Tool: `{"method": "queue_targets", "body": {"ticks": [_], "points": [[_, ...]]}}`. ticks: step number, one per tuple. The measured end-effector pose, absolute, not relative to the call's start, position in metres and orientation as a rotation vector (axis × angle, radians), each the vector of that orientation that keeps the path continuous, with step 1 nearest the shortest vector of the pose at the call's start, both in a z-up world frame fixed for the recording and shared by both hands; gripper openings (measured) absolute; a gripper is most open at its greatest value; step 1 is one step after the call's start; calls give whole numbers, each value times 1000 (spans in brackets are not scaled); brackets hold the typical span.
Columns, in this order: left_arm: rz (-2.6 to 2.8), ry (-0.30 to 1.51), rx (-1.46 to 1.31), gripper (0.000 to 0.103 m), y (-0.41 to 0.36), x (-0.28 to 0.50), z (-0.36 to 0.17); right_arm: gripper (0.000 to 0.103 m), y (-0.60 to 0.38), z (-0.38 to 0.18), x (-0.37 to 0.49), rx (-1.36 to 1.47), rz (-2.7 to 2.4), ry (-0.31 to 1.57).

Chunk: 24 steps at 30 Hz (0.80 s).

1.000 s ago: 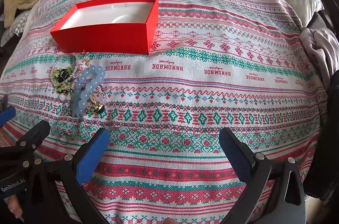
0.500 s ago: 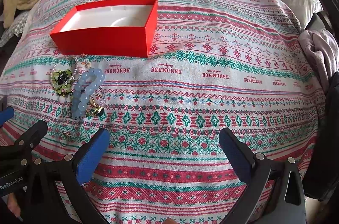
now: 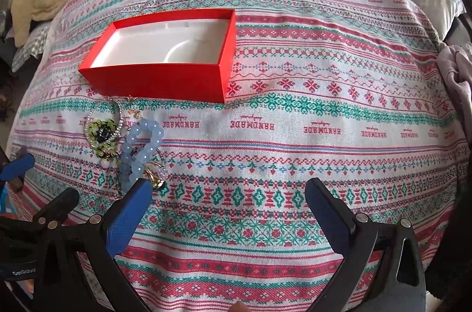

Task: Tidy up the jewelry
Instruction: 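Grasp the light blue bead bracelet with the right tool while the left tool grasps the pearl bracelet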

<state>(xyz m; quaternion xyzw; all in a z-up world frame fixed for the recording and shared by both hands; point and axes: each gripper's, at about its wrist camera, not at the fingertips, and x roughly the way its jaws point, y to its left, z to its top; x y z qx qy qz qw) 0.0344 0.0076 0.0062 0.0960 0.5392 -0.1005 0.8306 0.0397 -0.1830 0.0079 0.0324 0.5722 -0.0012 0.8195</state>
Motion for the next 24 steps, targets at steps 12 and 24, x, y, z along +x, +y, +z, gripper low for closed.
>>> {"method": "queue_targets", "body": {"ticks": [12,24], "points": [[-261,1196,40,100,40,76,4,67,-163,-25,94,296,178,1336],[-279,1233,-75,79,58,92,-8,12,-146,-33,114,280,211,1350]]}}
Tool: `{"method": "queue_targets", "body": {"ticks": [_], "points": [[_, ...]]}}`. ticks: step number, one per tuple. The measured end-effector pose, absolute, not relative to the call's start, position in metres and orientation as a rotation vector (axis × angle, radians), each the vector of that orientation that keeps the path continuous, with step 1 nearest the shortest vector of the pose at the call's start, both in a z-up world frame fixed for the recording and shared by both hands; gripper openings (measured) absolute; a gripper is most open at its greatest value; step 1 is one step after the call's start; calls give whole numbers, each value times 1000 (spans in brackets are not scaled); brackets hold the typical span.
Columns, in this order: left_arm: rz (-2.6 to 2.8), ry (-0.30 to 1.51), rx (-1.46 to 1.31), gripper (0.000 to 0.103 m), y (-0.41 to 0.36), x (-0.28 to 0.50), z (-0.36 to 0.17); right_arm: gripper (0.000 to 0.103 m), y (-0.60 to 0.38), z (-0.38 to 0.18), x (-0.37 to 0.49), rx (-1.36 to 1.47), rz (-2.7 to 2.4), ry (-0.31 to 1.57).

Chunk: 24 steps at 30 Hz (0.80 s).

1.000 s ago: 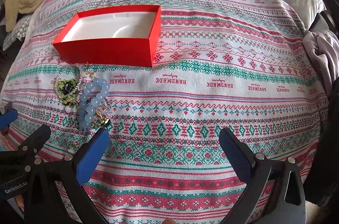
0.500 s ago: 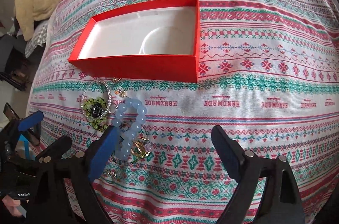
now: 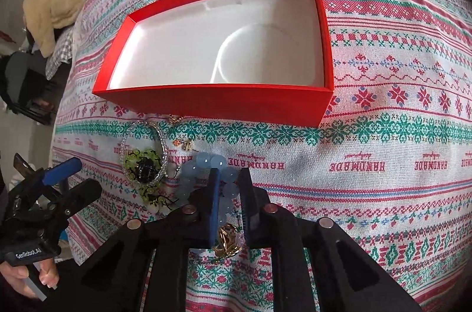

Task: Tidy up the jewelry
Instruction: 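Grasp the light blue bead bracelet with the right tool while the left tool grasps the pearl bracelet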

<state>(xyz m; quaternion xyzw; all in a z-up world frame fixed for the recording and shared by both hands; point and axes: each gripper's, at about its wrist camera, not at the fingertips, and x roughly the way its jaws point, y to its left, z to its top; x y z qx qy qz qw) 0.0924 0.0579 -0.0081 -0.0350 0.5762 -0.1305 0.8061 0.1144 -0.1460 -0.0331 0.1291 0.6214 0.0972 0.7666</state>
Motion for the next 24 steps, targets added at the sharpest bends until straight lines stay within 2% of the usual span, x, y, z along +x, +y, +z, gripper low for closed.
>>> {"method": "queue_targets", "body": {"ticks": [5,11,18,20,24], "points": [[-295,1237,-129,57,56,102,-11,12,-156,-16,104,312,240,1315],[-301,1238,-139,36,40,120,-18,12,-173,14,89,366,293,1252],[-269,1251,-85,18,14,132,-26,12,-186,33,80,390,308,1212],[-256,1246,-50,5,6,134,-27,12,-192,35,77,398,302,1209],[-234,1231,-18,1,-7,136,-25,12,-201,37,75,406,288,1200]]}}
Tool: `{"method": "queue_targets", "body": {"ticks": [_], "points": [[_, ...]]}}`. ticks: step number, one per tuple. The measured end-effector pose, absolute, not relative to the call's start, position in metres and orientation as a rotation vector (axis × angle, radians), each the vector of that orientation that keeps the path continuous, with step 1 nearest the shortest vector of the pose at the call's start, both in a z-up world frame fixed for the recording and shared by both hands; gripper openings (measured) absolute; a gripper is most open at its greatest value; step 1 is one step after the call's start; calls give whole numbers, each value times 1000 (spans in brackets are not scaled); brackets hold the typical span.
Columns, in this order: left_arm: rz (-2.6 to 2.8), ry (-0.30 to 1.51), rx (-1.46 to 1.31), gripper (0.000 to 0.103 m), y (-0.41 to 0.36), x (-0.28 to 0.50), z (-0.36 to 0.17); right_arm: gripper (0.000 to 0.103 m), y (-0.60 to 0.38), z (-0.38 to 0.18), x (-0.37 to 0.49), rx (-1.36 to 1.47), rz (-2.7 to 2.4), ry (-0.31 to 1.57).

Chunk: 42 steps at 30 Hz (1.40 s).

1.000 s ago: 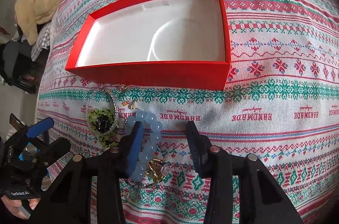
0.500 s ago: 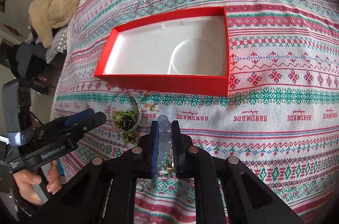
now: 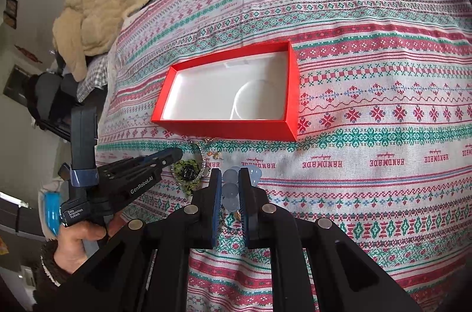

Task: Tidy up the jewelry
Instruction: 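Grasp the light blue bead bracelet with the right tool while the left tool grasps the pearl bracelet, then lower both bracelets into the red box and open both tools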

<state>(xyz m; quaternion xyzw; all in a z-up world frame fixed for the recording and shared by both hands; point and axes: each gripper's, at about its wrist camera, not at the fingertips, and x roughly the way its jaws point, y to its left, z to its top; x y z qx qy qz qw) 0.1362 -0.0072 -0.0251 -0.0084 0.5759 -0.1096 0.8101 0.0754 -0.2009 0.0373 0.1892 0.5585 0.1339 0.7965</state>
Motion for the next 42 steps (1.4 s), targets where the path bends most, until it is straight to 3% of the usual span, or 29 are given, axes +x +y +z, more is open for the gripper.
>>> {"method": "queue_targets", "body": {"ticks": [25,33,42], "points": [[-451,925,-165,0,-30,124,86,12,-215,96,90,441,274,988],[-464,946,-278,0,-36,156,64,12,-230,98,108,451,222,926],[-284,1001,-189,0,-18,173,30,12,-212,84,128,434,230,926]]}}
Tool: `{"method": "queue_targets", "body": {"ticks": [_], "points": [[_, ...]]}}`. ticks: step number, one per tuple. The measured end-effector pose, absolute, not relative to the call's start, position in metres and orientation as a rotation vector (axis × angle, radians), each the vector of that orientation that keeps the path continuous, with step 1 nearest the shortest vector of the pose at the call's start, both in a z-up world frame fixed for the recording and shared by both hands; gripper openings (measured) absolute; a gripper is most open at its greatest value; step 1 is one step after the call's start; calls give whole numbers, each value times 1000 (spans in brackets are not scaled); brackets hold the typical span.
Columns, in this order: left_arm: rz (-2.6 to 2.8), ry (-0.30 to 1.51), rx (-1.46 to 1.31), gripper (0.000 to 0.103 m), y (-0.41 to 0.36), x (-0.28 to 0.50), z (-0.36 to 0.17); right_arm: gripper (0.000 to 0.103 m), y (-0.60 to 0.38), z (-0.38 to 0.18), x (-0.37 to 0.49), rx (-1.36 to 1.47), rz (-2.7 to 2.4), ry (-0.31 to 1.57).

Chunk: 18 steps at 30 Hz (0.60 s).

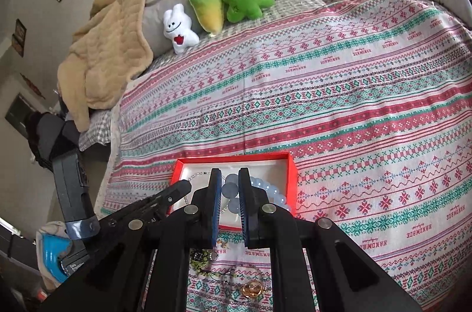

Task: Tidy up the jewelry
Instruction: 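Lower both bracelets into the red box and open both tools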

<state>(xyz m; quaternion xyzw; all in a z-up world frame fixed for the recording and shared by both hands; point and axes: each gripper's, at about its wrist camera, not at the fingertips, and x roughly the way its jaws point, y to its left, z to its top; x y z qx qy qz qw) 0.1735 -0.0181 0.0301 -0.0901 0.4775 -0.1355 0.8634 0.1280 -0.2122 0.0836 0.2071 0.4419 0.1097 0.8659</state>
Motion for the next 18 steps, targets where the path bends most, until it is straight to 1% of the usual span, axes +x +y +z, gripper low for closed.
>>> {"method": "queue_targets", "body": {"ticks": [5,8,13,18], "points": [[-245,1004,-125,0,-17,174,24,12,-186,70,141,442,296,934],[-234,1002,-99,0,-18,174,22,12,-180,54,148,390,252,968],[-224,1003,-85,0,-16,175,21,12,-189,37,152,309,153,1008],[-219,1005,-61,0,-17,176,20,12,-198,32,153,253,95,1015]]}}
